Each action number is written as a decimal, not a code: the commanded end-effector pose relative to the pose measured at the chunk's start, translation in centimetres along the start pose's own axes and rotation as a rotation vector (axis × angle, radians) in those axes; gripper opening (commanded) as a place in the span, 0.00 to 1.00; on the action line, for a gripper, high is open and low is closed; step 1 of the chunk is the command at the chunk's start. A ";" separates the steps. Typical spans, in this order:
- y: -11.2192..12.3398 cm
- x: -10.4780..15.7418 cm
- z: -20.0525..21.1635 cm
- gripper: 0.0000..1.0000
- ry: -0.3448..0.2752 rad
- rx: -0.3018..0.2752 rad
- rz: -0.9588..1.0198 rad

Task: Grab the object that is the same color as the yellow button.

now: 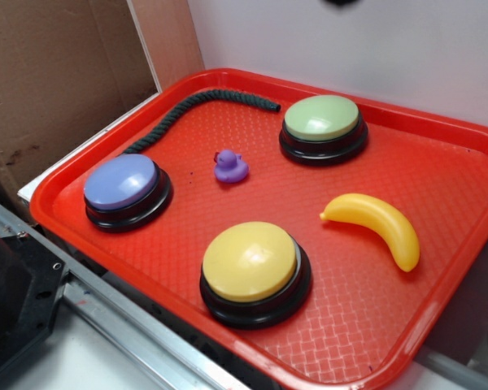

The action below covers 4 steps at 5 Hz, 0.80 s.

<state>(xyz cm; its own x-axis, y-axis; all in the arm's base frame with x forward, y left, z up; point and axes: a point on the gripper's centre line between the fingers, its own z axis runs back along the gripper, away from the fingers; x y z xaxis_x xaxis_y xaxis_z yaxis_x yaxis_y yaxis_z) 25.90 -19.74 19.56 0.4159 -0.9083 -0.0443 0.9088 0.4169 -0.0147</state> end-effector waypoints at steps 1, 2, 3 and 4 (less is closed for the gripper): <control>-2.3 -0.3 -3.8 1.00 0.021 -0.036 -0.151; -2.5 -0.3 -6.2 1.00 0.060 -0.026 -0.239; -2.8 -0.9 -9.2 1.00 0.079 0.009 -0.388; -3.1 -1.7 -10.8 1.00 0.087 -0.014 -0.417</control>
<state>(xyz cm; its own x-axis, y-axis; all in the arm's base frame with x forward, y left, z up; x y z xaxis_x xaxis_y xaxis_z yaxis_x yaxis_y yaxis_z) 24.23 -19.51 7.47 0.0137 -0.9898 -0.1416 0.9949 0.0276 -0.0966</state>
